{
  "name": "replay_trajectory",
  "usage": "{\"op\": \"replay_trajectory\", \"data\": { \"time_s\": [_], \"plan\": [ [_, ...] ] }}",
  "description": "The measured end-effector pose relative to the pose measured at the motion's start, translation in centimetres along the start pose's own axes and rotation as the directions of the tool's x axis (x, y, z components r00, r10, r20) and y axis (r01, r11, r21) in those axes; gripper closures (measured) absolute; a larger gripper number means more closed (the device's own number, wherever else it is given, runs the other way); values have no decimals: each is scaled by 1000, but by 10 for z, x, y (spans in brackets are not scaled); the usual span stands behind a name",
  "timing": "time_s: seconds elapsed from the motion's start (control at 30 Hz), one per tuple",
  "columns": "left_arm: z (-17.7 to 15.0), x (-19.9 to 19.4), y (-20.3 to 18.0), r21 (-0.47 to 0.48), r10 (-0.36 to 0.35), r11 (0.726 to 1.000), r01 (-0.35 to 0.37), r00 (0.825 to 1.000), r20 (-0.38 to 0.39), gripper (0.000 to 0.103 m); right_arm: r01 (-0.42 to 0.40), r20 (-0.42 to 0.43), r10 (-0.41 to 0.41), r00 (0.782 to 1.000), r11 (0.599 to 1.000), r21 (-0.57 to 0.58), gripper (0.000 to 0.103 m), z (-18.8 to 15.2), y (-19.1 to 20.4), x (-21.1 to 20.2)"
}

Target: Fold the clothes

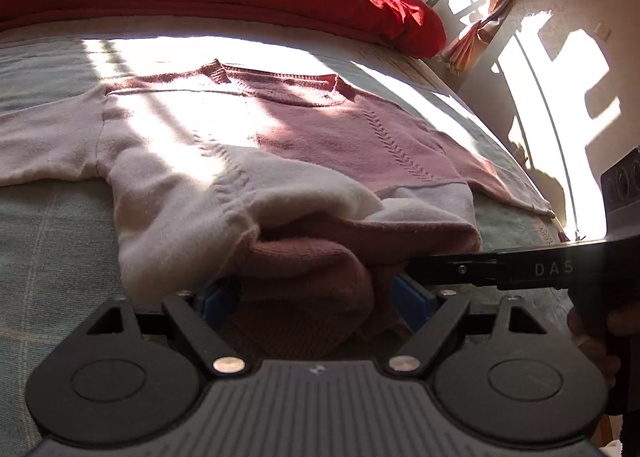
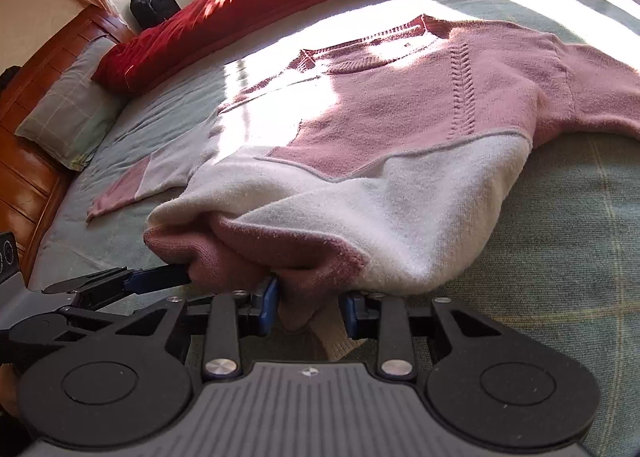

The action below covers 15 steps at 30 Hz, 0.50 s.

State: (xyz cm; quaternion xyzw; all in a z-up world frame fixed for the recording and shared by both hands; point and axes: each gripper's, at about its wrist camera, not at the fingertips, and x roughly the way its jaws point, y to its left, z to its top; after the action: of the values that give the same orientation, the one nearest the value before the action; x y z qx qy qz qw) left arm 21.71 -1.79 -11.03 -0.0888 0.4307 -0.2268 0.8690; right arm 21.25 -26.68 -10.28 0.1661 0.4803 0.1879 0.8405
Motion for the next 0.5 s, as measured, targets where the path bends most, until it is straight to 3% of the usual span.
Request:
{"op": "replay_trajectory", "data": {
  "time_s": [0.33,0.5],
  "plan": [
    [63,26,28,55,99,993,-104,992,80,20,29,91,-27,996,999,-23,69,63,-21,18],
    [85,55,42,65,146,986,-151,987,71,20,78,118,-74,990,996,-35,69,90,-32,39]
  ]
}}
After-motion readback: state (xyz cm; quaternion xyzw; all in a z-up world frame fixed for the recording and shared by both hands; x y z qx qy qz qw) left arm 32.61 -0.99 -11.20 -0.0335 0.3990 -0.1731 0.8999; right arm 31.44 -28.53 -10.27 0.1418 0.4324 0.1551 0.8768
